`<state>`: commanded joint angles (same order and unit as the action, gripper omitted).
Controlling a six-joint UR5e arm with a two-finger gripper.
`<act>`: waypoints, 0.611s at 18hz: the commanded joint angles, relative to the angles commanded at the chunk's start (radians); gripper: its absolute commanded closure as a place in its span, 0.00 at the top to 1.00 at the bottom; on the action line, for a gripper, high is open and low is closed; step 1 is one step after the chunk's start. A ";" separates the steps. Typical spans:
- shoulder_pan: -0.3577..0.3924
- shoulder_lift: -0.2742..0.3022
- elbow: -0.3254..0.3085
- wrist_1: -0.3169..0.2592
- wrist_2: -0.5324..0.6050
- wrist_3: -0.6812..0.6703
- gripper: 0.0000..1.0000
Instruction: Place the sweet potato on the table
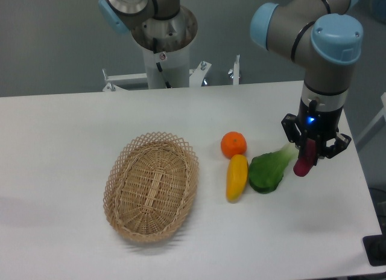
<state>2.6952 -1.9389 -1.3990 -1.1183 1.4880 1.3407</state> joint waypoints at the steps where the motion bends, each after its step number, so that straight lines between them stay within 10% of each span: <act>1: 0.000 -0.006 0.008 0.000 0.000 -0.003 0.24; 11: -0.058 -0.020 -0.005 0.002 0.005 -0.115 0.24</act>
<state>2.6371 -1.9588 -1.4036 -1.1168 1.4926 1.2260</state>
